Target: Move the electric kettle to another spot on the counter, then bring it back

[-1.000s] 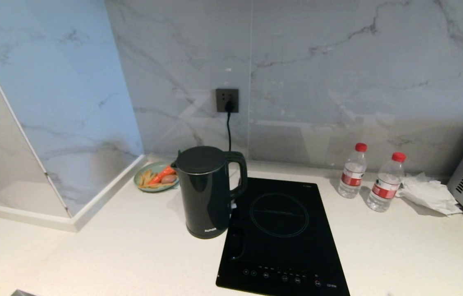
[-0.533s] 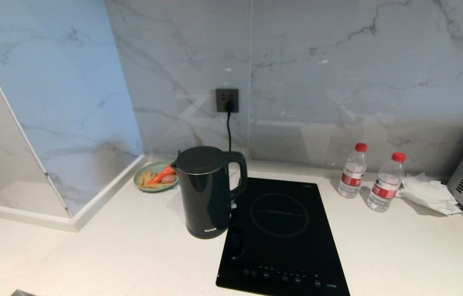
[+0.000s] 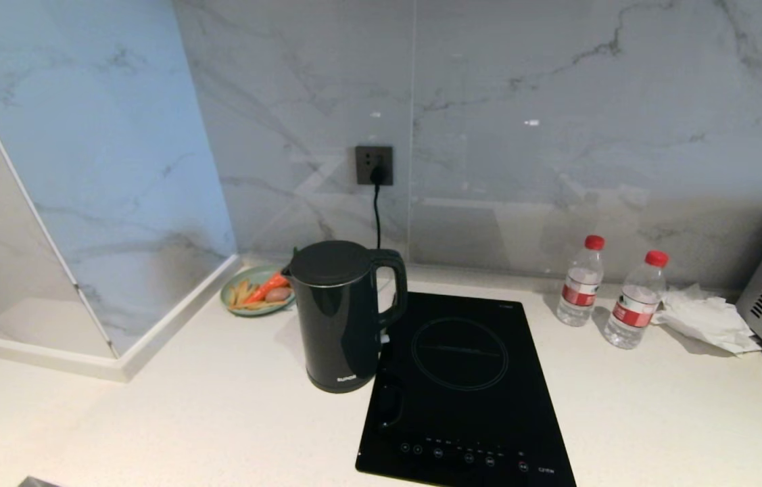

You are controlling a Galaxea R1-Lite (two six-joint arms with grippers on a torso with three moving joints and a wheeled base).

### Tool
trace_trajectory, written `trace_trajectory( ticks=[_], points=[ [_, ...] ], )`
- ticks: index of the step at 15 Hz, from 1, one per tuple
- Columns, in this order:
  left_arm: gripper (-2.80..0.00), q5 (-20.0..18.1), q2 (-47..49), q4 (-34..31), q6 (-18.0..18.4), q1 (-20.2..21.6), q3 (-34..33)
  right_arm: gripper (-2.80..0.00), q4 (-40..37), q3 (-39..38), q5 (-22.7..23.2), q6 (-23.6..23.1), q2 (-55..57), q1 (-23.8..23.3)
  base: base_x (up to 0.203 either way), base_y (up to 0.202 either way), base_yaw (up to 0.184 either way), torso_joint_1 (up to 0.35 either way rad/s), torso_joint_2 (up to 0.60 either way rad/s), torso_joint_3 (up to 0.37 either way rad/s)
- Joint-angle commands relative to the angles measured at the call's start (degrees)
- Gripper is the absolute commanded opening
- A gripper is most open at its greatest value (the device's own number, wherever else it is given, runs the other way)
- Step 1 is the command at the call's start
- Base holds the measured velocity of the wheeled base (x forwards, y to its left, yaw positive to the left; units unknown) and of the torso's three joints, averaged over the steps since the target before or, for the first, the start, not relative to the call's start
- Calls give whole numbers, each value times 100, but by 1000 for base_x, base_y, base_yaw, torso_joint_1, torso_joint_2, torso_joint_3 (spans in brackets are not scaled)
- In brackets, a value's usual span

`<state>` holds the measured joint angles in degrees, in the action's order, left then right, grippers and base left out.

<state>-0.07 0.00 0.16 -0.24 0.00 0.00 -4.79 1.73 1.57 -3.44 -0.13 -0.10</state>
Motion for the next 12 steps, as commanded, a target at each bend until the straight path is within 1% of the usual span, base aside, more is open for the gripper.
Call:
trace_trajectory(
  ticks=[1, 3, 10, 11, 12],
  points=[
    [-280, -1, -9, 2, -2, 0, -18, 0, -39, 3, 10, -34, 13, 1, 0, 0, 0, 0, 0, 0],
    [-280, -1, -9, 2, -2, 0, -18, 0, -31, 2, -17, 38, 13, 1, 0, 0, 0, 0, 0, 0],
    [-280, -1, -9, 2, -2, 0, -18, 0, 4, -15, -17, 36, 13, 1, 0, 0, 0, 0, 0, 0],
    [-280, -1, -9, 2, -2, 0, -18, -280, 4, -15, -17, 36, 13, 1, 0, 0, 0, 0, 0, 0],
    [-280, -1, -9, 2, -2, 0, -18, -280, 4, -15, -17, 54, 13, 1, 0, 0, 0, 0, 0, 0]
  ],
)
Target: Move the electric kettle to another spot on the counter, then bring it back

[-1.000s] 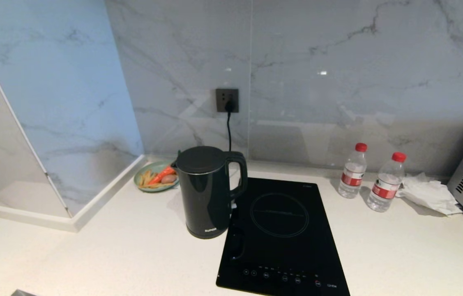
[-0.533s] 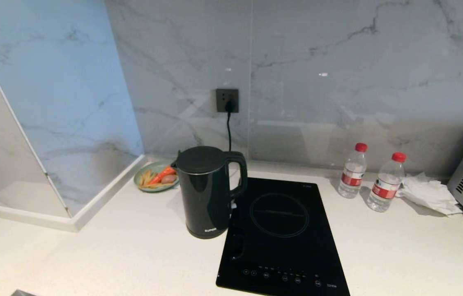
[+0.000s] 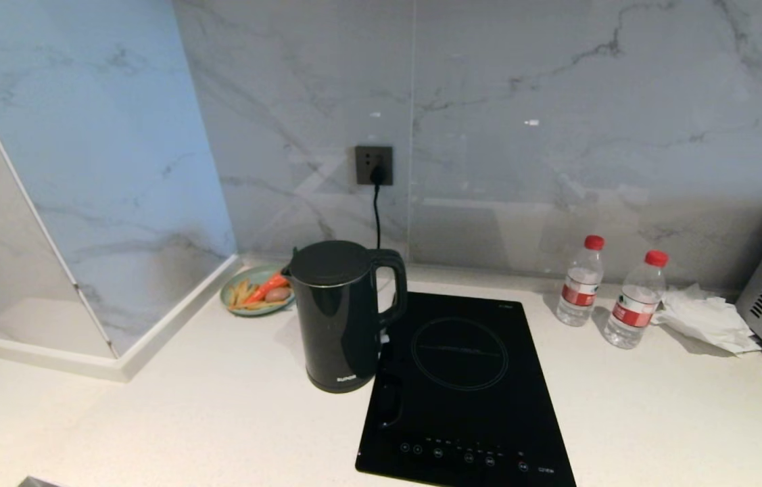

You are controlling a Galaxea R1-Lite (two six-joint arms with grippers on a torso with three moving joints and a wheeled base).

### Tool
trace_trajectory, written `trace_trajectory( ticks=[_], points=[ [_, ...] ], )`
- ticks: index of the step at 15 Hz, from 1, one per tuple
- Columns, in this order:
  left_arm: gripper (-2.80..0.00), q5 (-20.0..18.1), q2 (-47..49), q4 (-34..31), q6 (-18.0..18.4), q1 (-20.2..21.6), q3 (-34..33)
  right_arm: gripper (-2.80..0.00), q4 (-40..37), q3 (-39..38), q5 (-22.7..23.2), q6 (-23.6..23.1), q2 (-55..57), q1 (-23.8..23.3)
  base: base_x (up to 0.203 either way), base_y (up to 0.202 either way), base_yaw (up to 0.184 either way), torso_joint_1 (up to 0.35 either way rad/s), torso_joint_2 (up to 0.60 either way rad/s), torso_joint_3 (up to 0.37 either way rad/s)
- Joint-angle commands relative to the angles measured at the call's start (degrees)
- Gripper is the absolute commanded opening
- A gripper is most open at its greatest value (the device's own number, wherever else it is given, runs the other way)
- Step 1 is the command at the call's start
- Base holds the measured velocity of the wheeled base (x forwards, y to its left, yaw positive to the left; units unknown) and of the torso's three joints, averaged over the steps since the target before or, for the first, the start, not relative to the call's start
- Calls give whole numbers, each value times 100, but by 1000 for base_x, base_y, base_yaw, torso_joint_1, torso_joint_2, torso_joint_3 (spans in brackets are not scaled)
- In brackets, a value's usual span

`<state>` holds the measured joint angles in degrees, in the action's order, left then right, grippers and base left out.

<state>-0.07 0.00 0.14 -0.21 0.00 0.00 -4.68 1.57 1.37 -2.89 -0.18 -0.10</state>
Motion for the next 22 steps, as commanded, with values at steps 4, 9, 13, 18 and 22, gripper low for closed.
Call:
trace_trajectory(
  ticks=[4, 9, 13, 18, 22],
  points=[
    [-280, -1, -9, 3, -5, 0, -18, -280, -6, 9, 4, 25, 18, 1, 0, 0, 0, 0, 0, 0],
    [-280, -1, -9, 3, -5, 0, -18, -280, -3, 944, -111, 86, 706, 2, 0, 0, 0, 0, 0, 0],
    [-280, -1, -9, 3, -5, 0, -18, -280, -387, 2325, -603, 719, 3559, -73, 0, 0, 0, 0, 0, 0],
    [-280, -1, -9, 3, -5, 0, -18, -280, -802, 3687, -337, 1086, 6672, -665, 0, 0, 0, 0, 0, 0],
    [-280, -1, -9, 3, -5, 0, -18, -280, -284, 4138, 1326, 305, 7743, -1202, 0, 0, 0, 0, 0, 0]
  ],
)
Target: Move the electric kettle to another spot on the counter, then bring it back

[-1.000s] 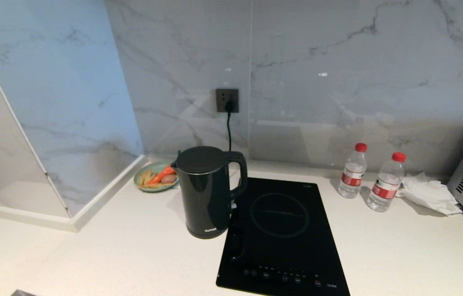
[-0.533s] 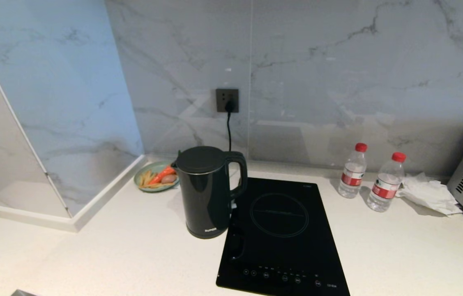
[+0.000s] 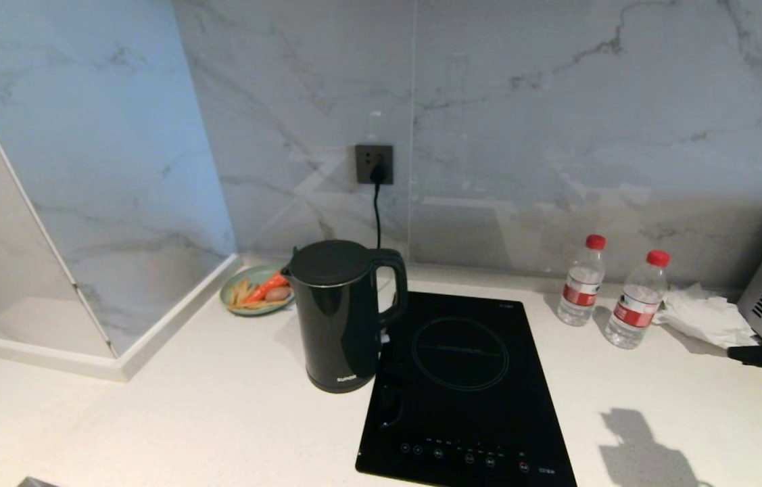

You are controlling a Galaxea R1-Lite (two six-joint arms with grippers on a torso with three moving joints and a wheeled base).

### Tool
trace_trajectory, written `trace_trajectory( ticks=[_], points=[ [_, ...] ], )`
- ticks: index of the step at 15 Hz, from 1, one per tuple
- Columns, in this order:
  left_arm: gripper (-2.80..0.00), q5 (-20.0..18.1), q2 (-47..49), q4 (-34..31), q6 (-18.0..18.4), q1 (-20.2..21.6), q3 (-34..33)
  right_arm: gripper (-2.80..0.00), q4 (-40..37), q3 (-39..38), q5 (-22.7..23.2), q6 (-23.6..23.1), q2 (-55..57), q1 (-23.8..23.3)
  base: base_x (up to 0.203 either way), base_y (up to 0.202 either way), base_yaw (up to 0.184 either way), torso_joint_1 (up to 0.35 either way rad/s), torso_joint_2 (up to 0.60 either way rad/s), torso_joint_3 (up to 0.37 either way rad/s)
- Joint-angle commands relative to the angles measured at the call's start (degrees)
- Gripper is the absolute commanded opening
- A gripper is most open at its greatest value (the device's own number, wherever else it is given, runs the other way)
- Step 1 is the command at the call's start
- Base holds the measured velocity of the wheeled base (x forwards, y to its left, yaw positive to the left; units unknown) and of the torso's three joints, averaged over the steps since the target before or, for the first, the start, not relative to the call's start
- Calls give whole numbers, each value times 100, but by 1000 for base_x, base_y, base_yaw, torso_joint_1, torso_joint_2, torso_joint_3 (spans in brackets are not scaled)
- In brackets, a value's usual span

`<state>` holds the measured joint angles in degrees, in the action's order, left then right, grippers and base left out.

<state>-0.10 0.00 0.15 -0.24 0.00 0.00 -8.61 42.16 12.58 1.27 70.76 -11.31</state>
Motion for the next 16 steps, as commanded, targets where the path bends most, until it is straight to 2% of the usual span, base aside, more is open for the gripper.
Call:
trace_trajectory(
  ticks=[1, 4, 6, 9, 13, 16],
  points=[
    [-280, 1, -9, 3, -2, 0, -18, -280, 273, 95, 267, -260, 839, -7, 0, 0, 0, 0, 0, 0],
    [-280, 1, -9, 3, -2, 0, -18, -280, 785, 112, 324, -431, 1538, 548, 0, 0, 0, 0, 0, 0],
    [-280, 1, -9, 3, -2, 0, -18, -280, 1467, 110, 360, -464, 1997, 841, 0, 0, 0, 0, 0, 0],
    [-280, 1, -9, 3, -2, 0, -18, -280, 2234, 412, 587, -552, 2694, 954, 0, 0, 0, 0, 0, 0],
    [-280, 1, -9, 3, -2, 0, -18, -280, 2333, 1239, 834, -963, 3977, 1101, 0, 0, 0, 0, 0, 0],
    [-280, 1, -9, 3, -2, 0, -18, -280, 2334, 1568, 1154, -1261, 4690, 1810, 0, 0, 0, 0, 0, 0]
  ],
)
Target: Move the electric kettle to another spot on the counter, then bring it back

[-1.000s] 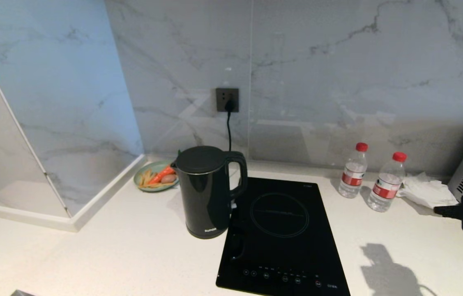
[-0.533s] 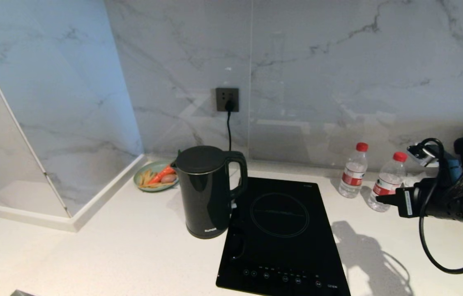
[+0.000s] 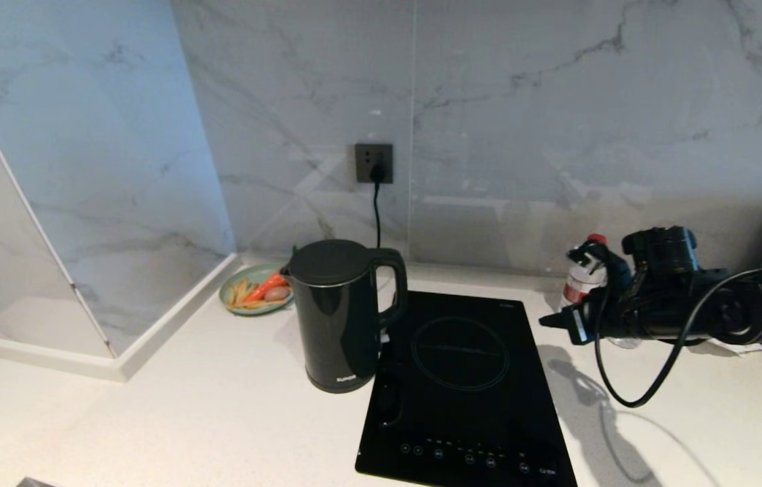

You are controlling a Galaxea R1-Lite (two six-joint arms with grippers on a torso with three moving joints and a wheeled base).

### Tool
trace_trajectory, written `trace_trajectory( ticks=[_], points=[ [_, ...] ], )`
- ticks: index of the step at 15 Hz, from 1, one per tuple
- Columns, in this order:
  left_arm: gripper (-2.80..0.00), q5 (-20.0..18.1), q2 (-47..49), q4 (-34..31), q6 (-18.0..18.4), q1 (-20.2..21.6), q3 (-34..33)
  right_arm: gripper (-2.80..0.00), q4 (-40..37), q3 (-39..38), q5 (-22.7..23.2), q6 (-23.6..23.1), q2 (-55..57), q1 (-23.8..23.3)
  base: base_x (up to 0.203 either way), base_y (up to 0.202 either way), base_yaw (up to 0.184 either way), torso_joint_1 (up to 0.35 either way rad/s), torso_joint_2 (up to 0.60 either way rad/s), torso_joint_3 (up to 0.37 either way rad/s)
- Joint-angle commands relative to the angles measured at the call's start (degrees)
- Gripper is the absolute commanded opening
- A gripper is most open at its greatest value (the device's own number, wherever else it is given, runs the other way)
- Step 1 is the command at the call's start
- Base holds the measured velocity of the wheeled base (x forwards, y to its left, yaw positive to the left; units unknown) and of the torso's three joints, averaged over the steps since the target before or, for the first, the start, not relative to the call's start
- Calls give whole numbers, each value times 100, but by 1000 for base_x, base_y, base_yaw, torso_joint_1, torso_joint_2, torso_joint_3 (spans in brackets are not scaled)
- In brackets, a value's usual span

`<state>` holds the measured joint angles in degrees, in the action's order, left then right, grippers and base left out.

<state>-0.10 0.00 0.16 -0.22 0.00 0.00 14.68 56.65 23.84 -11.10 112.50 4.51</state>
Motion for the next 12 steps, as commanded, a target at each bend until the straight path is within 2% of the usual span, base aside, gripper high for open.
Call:
trace_trajectory(
  ticks=[1, 3, 5, 8, 12],
  points=[
    [-280, 1, -9, 2, -5, 0, -18, -280, 5, 348, 26, -44, 717, 401, 0, 0, 0, 0, 0, 0],
    [-280, 1, -9, 2, -5, 0, -18, -280, -25, 728, -122, -19, 970, 909, 0, 0, 0, 0, 0, 0],
    [-280, 1, -9, 2, -5, 0, -18, -280, -38, 1092, -569, 76, 1136, 1303, 0, 0, 0, 0, 0, 0],
    [-280, 1, -9, 2, -5, 0, -18, -280, -351, 2029, -762, 195, 1617, 1539, 0, 0, 0, 0, 0, 0],
    [-280, 1, -9, 2, -5, 0, -18, -280, -404, 2526, -985, 99, 2390, 1701, 0, 0, 0, 0, 0, 0]
  ],
)
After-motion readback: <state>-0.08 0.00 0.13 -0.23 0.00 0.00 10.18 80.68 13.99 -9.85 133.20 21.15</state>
